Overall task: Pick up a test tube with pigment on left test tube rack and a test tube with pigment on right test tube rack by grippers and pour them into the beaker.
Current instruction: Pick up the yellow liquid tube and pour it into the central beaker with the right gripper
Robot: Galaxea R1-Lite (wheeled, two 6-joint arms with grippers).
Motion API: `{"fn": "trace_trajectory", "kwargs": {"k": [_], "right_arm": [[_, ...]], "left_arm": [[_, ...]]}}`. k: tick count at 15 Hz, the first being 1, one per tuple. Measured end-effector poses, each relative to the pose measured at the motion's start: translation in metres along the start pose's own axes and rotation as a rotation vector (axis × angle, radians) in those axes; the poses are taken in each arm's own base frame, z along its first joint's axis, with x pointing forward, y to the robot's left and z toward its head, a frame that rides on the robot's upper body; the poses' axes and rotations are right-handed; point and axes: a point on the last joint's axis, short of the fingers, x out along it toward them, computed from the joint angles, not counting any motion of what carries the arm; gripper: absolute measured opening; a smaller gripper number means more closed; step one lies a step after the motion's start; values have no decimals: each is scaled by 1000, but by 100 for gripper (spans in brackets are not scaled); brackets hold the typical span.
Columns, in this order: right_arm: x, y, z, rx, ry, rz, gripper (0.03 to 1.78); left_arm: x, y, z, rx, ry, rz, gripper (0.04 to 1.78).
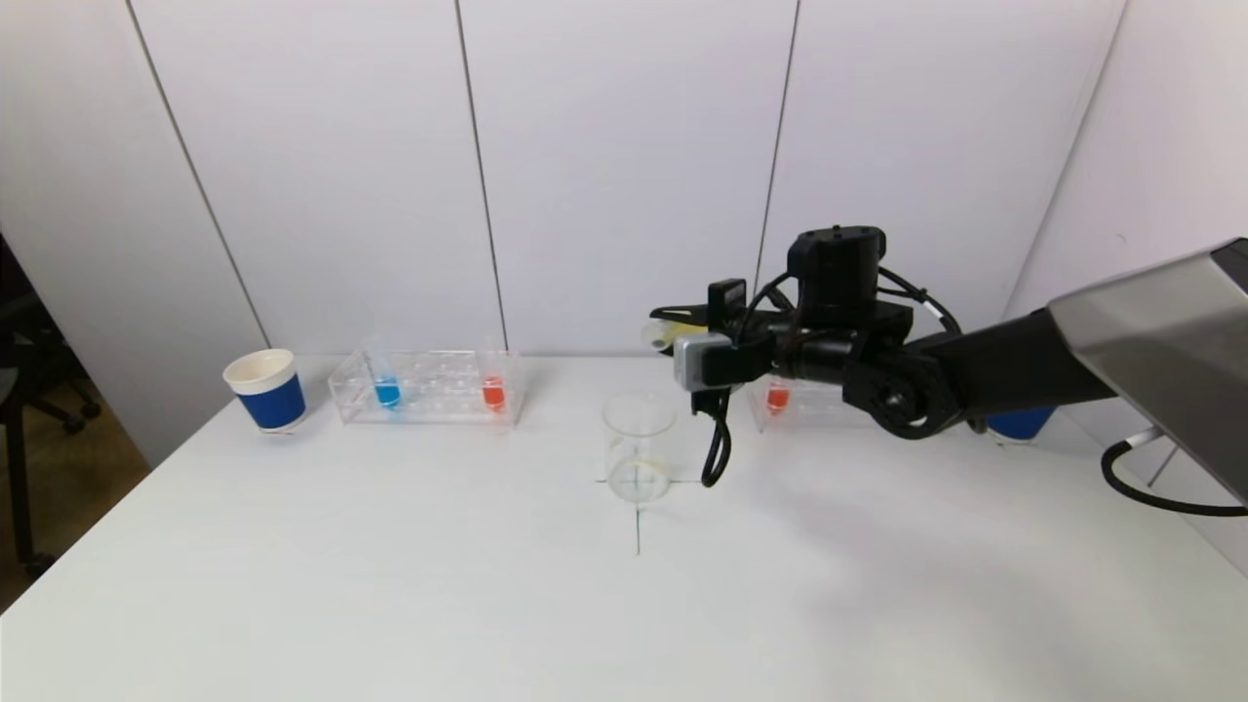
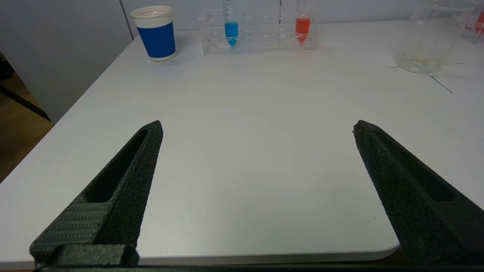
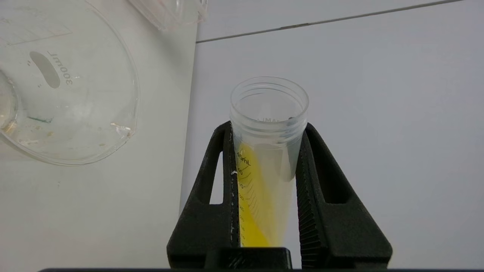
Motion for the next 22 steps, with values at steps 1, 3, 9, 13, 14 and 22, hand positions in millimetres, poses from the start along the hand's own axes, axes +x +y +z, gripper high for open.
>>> {"fn": "trace_trajectory", "kwargs": {"k": [1, 3, 9, 13, 14, 22], "right_arm": [[1, 1, -1, -10, 3, 3, 49], [3, 4, -3, -38, 10, 11, 49], [8, 11, -7, -90, 38, 23, 49], [8, 11, -8, -159, 67, 26, 49], [8, 11, -8, -161, 68, 27, 49], [9, 11, -5, -200, 76, 37, 49]], "left_arm": [[0, 0, 0, 0, 0, 0, 176], [0, 0, 0, 0, 0, 0, 176], [0, 0, 0, 1, 0, 0, 176], [0, 0, 0, 0, 0, 0, 176], [0, 0, 0, 0, 0, 0, 176], [0, 0, 0, 0, 0, 1, 176]]}}
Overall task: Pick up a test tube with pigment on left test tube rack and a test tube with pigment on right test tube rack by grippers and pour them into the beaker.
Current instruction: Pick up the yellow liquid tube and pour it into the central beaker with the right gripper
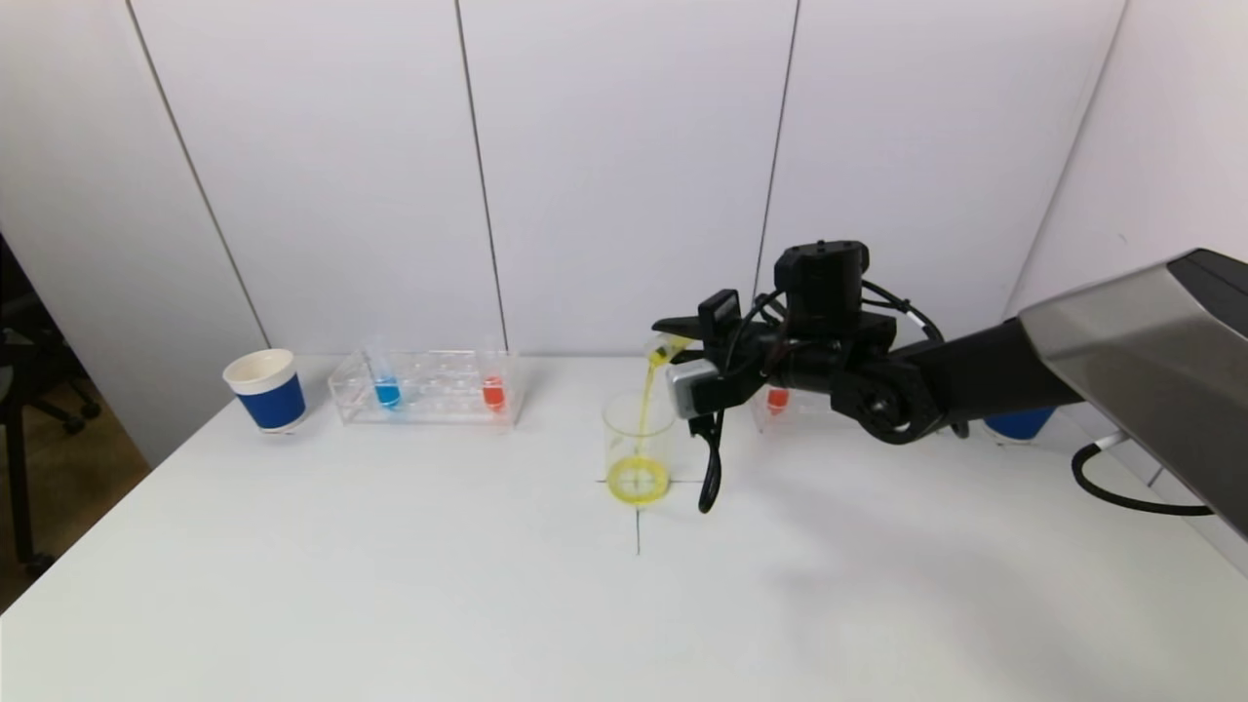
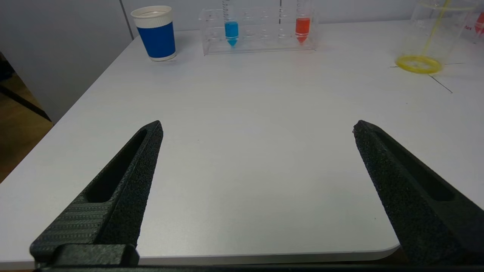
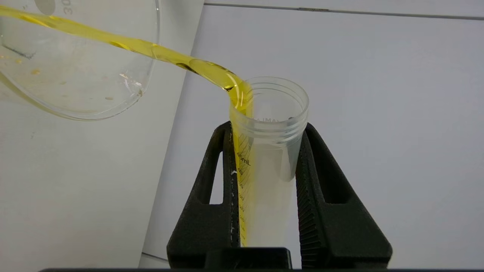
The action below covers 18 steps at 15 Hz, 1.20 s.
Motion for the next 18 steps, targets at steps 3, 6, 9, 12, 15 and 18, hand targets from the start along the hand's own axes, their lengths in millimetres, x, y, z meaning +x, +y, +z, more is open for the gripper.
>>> {"fn": "trace_trajectory", "kwargs": {"k": [3, 6, 9, 12, 15, 18], "right_arm": [[-1, -1, 1, -26, -1, 0, 49], [-2, -1, 3, -53, -5, 18, 49], [-2, -2, 5, -82, -6, 25, 49], [-1, -3, 11, -111, 3, 42, 49], [-2, -4, 15, -153, 9, 58, 49], [-4, -6, 17, -192, 21, 75, 49]], "left_arm": [[0, 0, 0, 0, 0, -1, 176], [0, 0, 0, 0, 0, -1, 176], [0, 0, 0, 0, 0, -1, 176], [0, 0, 0, 0, 0, 0, 176], [0, 0, 0, 0, 0, 0, 176], [0, 0, 0, 0, 0, -1, 176]]}}
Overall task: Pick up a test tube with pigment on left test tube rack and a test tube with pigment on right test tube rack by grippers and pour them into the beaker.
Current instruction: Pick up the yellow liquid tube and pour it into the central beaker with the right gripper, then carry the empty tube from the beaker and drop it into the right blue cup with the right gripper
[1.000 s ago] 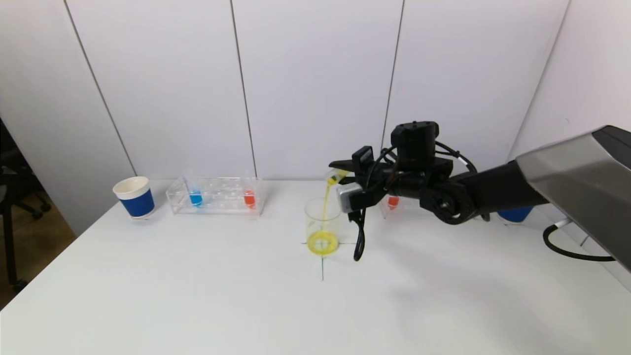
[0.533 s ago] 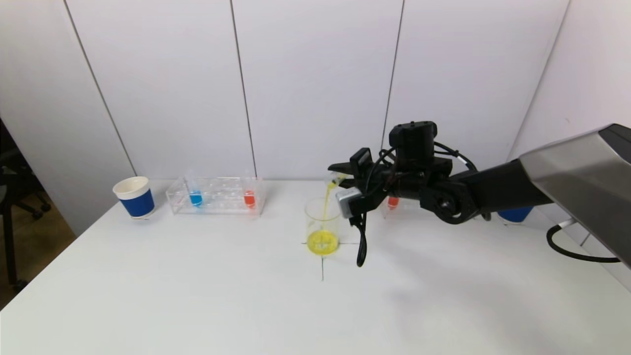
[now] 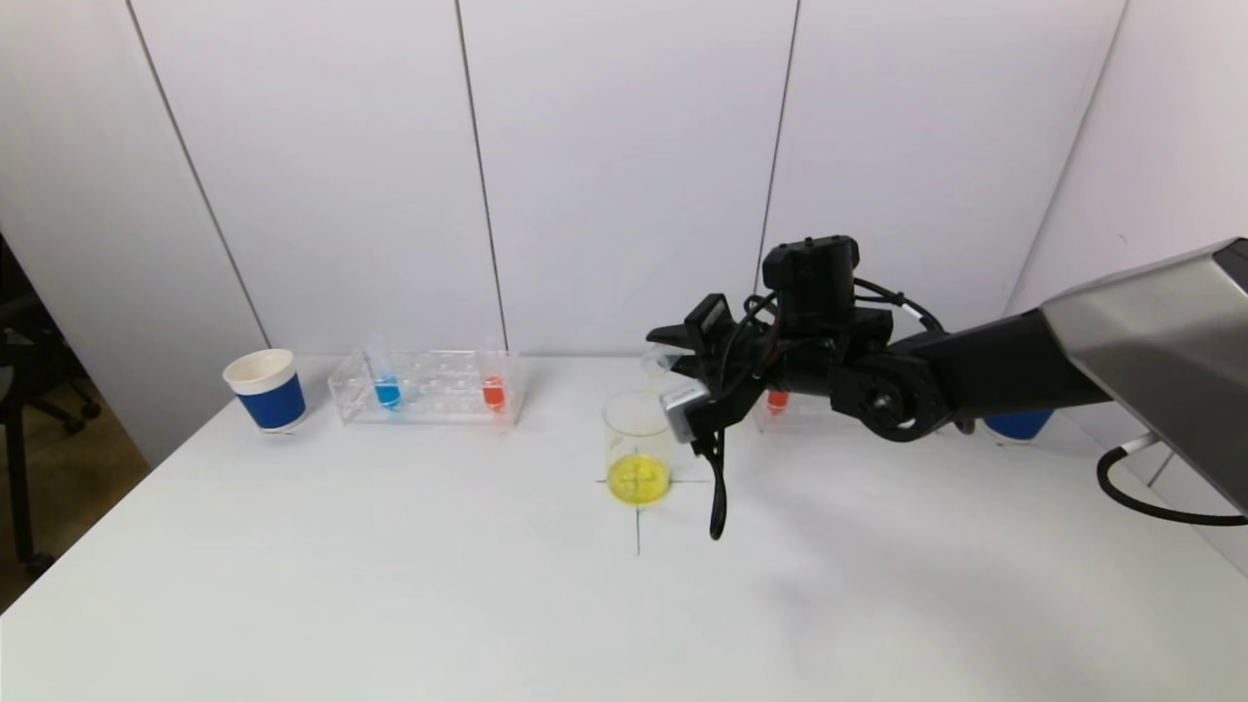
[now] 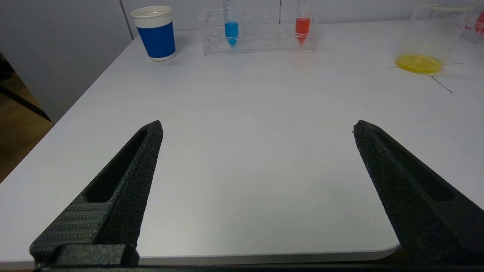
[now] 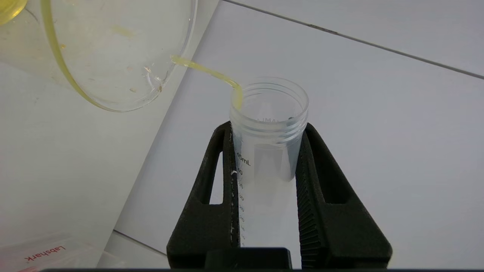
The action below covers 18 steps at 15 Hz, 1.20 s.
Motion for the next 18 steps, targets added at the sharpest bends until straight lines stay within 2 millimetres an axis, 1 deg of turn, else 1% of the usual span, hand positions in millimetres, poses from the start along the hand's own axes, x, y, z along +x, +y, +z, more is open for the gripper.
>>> {"fn": "trace_trajectory", "kwargs": {"k": [7, 12, 14, 16, 18], "right_arm": [[2, -2, 10, -63, -2, 28, 49], [2, -3, 12, -57, -9, 21, 49], [2, -4, 12, -24, -12, 17, 49], [0, -7, 13, 67, -12, 4, 49], [-3, -15, 14, 178, -10, -25, 49]], "left_arm": [[0, 0, 0, 0, 0, 0, 176], [0, 0, 0, 0, 0, 0, 176], [0, 0, 0, 1, 0, 0, 176], [0, 0, 0, 0, 0, 0, 176], [0, 0, 0, 0, 0, 0, 176]]}}
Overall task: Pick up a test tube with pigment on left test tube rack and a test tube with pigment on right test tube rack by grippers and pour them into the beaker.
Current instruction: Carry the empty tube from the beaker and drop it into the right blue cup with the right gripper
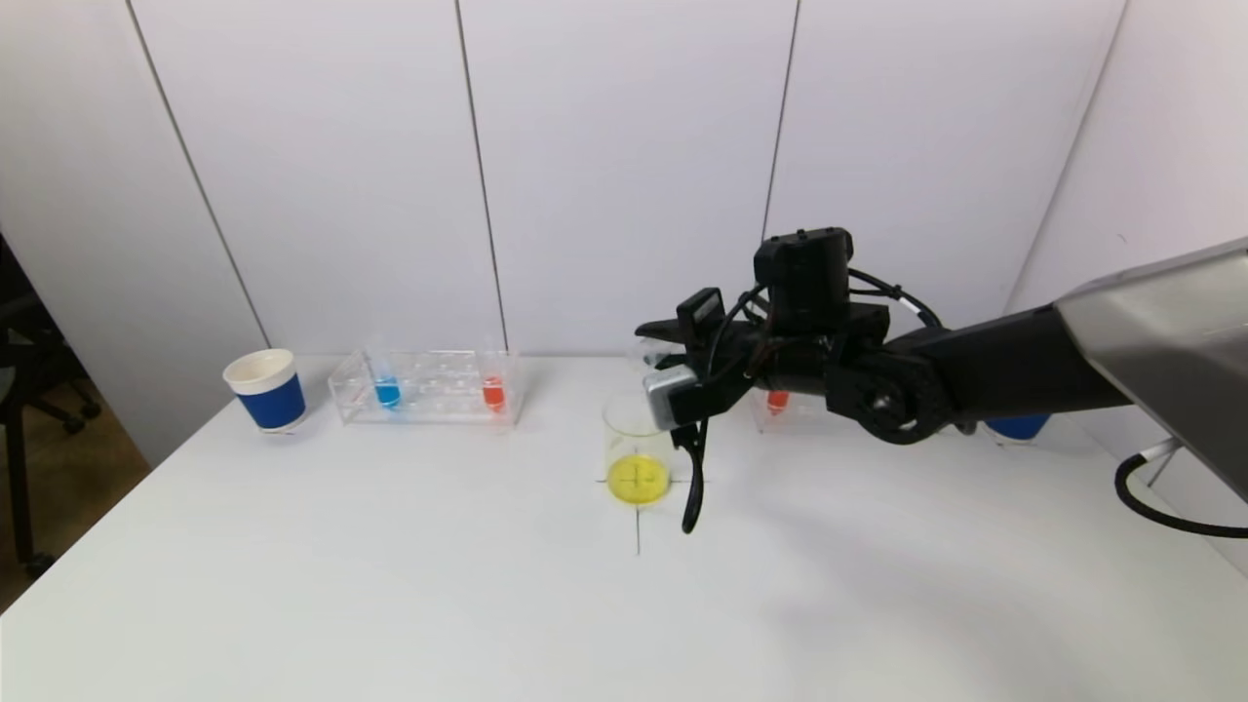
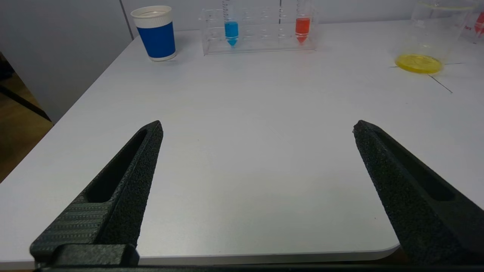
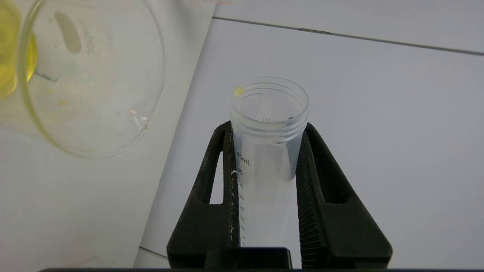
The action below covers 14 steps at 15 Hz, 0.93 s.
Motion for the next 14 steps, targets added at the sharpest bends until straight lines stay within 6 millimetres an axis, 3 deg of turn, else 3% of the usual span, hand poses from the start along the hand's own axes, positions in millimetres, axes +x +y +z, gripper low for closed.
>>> {"fn": "trace_trajectory", "kwargs": {"k": [10, 14], "right_arm": [[-32, -47, -2, 497, 46, -220, 49], [-54, -61, -18, 673, 85, -289, 49]], "left_arm": [[0, 0, 0, 0, 0, -1, 176], [0, 0, 0, 0, 0, 0, 176]]}}
